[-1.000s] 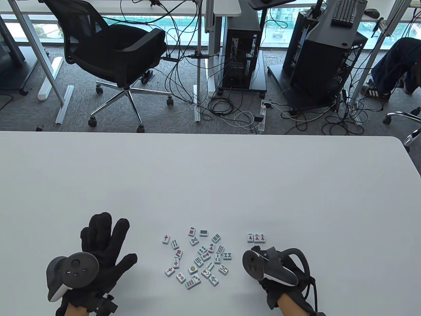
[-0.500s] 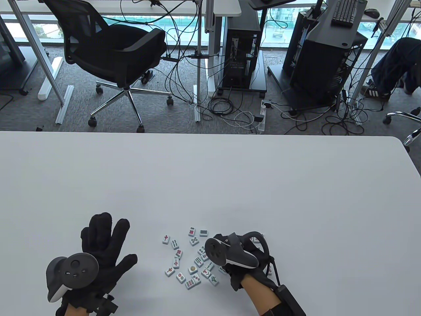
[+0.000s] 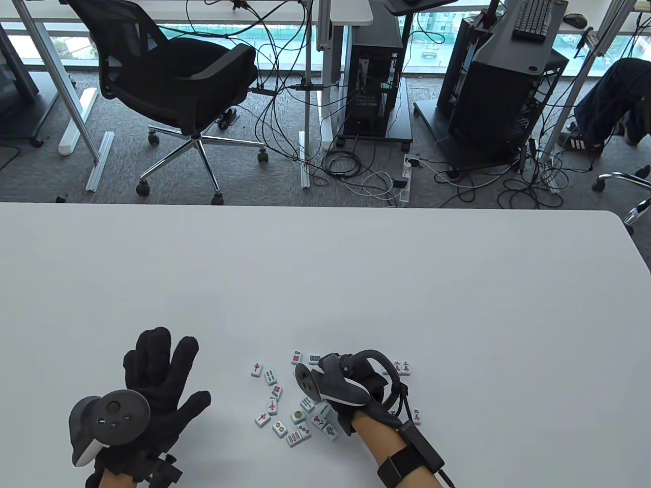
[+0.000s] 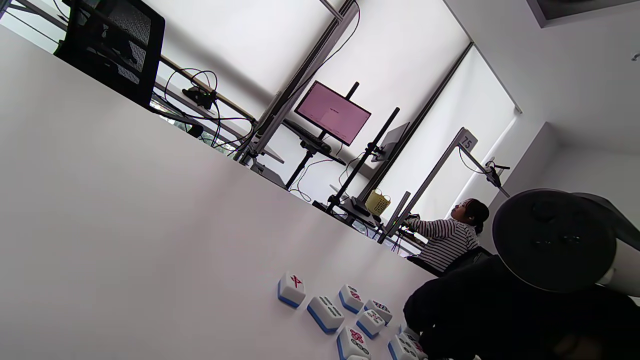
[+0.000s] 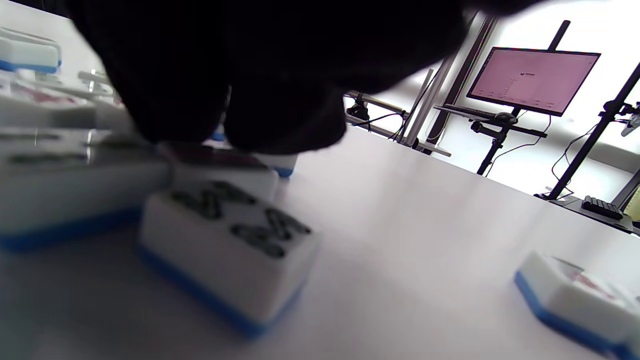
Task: Mahjong suit sorting
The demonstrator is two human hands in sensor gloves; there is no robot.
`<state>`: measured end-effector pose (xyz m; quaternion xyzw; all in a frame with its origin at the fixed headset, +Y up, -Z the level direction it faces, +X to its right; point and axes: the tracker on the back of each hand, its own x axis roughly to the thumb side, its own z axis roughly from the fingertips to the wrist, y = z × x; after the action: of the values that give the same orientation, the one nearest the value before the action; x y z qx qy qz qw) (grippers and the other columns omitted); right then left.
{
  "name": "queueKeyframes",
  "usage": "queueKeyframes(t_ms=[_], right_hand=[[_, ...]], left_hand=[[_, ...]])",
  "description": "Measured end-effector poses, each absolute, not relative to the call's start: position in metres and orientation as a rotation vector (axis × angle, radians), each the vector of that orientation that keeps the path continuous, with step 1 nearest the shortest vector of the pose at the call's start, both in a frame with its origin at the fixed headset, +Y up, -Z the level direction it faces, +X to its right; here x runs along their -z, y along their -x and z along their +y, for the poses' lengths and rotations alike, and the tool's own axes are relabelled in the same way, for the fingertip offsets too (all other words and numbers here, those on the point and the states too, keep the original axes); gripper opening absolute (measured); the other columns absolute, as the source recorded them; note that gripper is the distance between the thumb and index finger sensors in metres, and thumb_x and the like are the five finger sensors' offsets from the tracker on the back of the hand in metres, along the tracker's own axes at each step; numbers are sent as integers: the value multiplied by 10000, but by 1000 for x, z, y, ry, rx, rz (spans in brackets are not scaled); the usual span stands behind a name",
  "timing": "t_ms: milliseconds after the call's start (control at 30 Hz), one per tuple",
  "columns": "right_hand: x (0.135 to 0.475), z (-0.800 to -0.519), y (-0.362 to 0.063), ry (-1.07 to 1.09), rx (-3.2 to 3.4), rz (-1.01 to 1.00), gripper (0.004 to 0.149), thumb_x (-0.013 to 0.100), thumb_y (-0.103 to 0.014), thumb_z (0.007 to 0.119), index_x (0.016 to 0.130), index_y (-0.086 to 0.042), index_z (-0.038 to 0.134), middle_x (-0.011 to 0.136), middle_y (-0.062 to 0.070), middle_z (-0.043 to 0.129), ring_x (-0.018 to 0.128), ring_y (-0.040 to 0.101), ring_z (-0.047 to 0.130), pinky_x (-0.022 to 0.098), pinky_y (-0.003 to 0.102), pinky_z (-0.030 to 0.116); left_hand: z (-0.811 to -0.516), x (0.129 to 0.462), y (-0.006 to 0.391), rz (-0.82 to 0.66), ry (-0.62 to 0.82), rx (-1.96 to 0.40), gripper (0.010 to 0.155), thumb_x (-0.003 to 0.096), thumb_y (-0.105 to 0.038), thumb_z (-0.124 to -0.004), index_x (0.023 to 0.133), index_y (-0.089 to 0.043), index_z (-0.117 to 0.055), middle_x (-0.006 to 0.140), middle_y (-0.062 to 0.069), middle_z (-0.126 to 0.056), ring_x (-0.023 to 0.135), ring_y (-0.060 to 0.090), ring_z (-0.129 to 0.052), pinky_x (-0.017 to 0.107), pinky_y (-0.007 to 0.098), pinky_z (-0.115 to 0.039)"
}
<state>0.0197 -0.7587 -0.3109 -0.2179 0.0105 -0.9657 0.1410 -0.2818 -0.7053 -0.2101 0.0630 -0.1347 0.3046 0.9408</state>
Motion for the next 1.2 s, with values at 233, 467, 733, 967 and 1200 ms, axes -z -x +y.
queueKeyframes(t_ms=[233, 467, 733, 967, 1200], right_hand=[[310, -750, -20, 651, 2853, 57, 495, 396, -377, 874, 802, -93, 864, 416, 42, 970, 125, 119, 886, 94, 276, 805], [314, -757, -17, 615, 2864, 43, 489, 404, -380, 864, 802, -97, 865, 412, 36, 970, 120, 115, 884, 89, 272, 804], [317, -750, -22, 618, 2929, 48, 493, 401, -387, 864, 803, -102, 865, 399, 30, 971, 109, 109, 879, 81, 267, 800], [314, -751, -12, 733, 2817, -159, 507, 396, -348, 888, 844, -112, 851, 416, 41, 972, 122, 118, 883, 92, 275, 802], [316, -753, -2, 767, 2741, -192, 507, 394, -333, 895, 842, -100, 849, 425, 44, 971, 131, 122, 886, 100, 278, 805]], left_hand=[[-705, 210, 281, -276, -125, -618, 824, 449, -761, -548, 1089, -471, -119, 1083, -172, 179, 1073, 166, 188, 728, 549, 73], [-705, 210, 282, -274, -123, -614, 824, 449, -761, -548, 1089, -470, -118, 1083, -171, 179, 1073, 168, 188, 727, 550, 72], [-705, 210, 281, -277, -125, -618, 825, 448, -761, -549, 1089, -470, -119, 1084, -169, 179, 1074, 168, 186, 728, 550, 72], [-705, 210, 280, -279, -120, -612, 824, 450, -761, -549, 1090, -469, -120, 1084, -169, 179, 1073, 169, 186, 727, 550, 72], [-705, 211, 280, -277, -119, -614, 825, 448, -761, -549, 1090, -470, -119, 1084, -169, 179, 1074, 168, 186, 728, 550, 71]])
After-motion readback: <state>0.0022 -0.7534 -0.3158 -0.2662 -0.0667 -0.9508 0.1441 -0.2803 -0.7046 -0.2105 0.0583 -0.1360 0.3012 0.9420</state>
